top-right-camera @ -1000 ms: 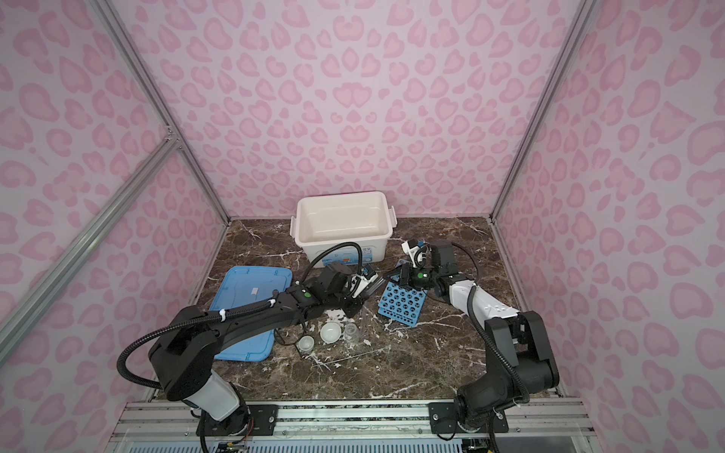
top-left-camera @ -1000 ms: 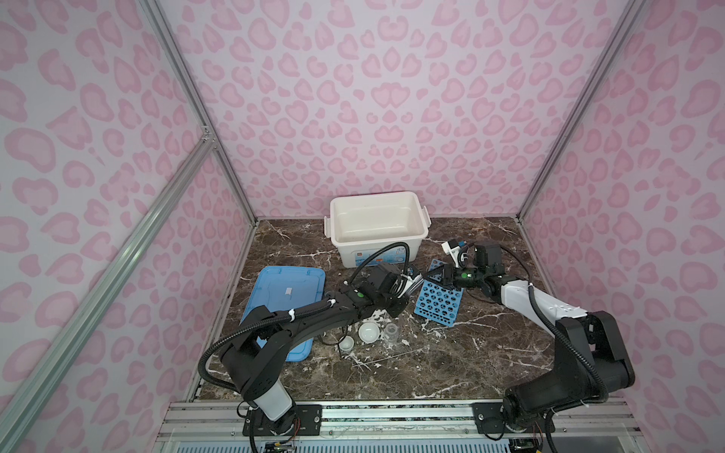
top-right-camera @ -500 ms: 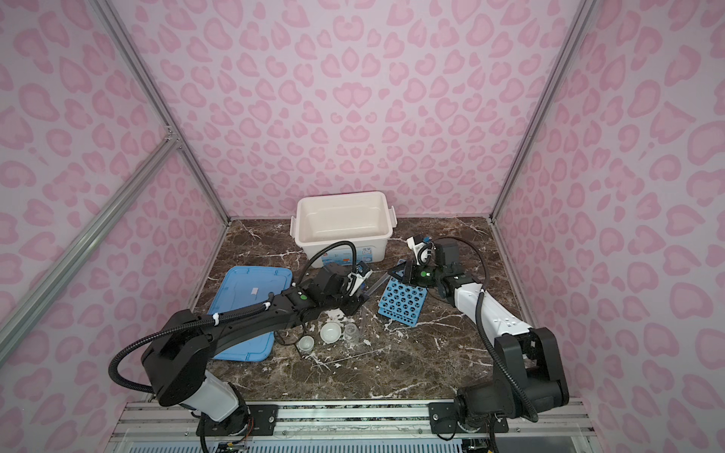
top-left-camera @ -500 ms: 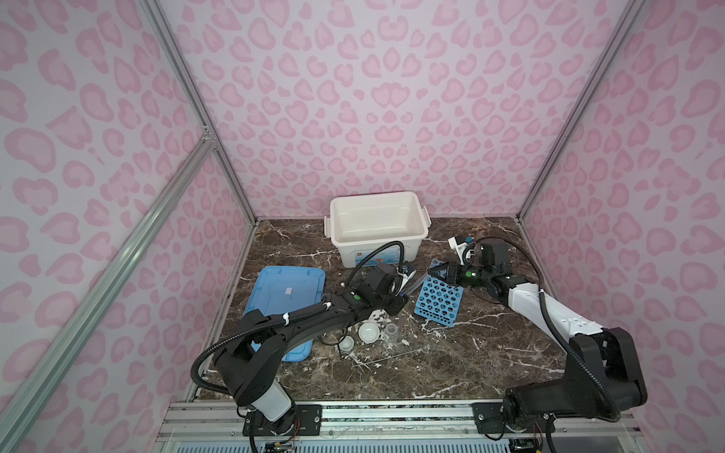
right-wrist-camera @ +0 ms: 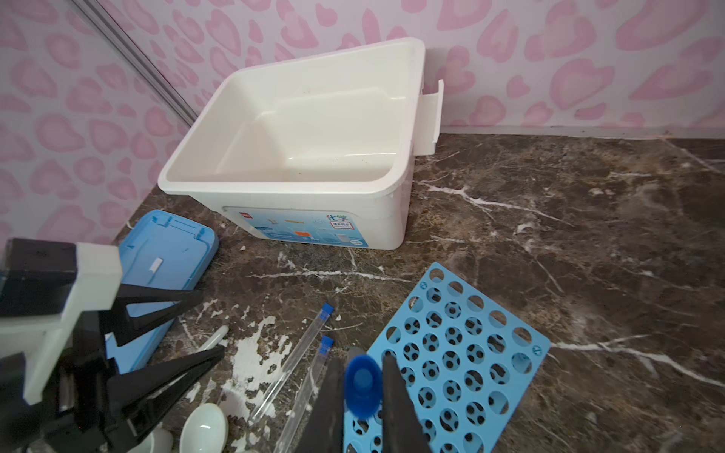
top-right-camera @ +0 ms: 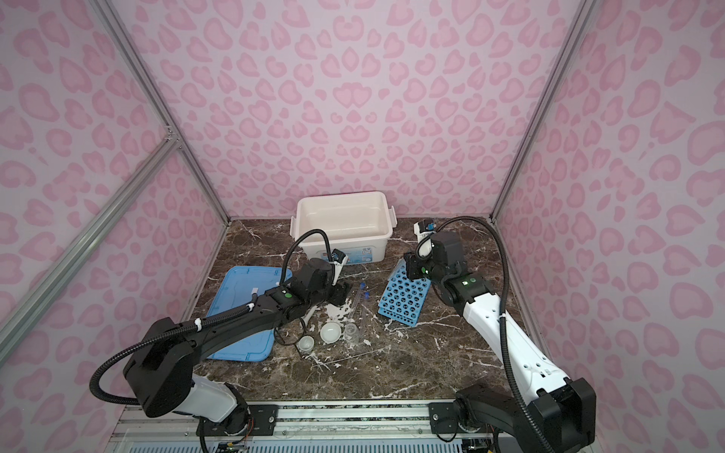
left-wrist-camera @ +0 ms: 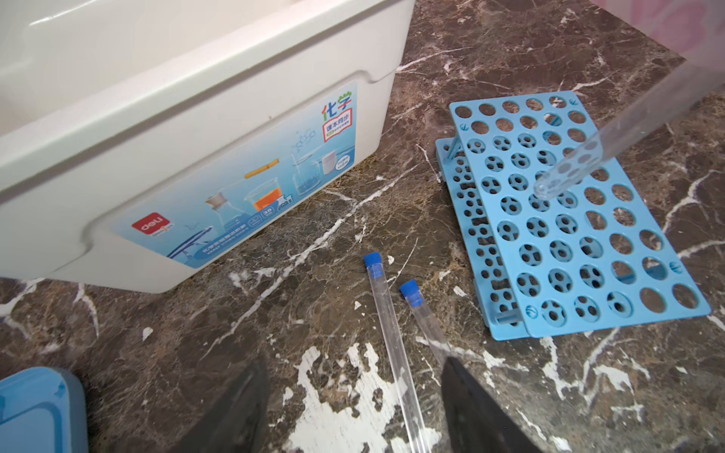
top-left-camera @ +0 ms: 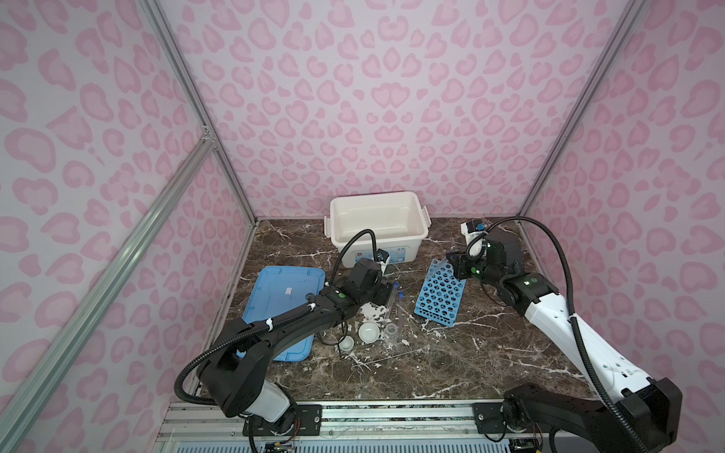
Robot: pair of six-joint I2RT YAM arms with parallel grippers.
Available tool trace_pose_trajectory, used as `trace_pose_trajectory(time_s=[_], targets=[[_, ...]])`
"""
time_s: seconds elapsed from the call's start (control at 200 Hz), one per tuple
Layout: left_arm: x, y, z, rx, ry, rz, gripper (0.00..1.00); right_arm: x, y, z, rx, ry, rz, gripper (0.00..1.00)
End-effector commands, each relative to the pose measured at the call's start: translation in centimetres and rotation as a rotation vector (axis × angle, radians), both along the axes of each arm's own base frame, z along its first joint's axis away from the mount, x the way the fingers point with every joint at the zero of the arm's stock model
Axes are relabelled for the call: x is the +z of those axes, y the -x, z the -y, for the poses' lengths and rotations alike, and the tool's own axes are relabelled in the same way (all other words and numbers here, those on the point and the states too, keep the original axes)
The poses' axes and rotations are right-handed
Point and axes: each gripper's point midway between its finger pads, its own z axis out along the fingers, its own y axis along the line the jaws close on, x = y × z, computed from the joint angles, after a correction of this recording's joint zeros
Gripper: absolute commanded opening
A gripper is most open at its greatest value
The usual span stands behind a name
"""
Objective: Organize the chemistry lab equipment
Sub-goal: 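Carry the tube over the blue rack with the right gripper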
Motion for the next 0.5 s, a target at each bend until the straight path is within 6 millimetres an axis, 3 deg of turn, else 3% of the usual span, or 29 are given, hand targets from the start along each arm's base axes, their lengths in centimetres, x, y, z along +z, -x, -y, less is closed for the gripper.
trace_pose_trajectory(time_s=[0.0, 0.19, 0.495], targets=[[-0.8, -0.2, -0.1, 0.033, 0.001, -0.046, 0.71, -0.6, -0.5, 2.1, -0.102, 0.173, 0.041, 0.11], [-2.0, -0.1, 0.3, 0.041, 0.002, -0.096, 0.71, -2.0, -0.1, 1.3, -0.086, 0.28, 0.024, 0.11], [-2.9, 0.0, 0.7, 0.024, -0.007, -0.127, 0.7, -3.2, -0.6, 0.5, -0.088, 0.257, 0.02, 0.1]])
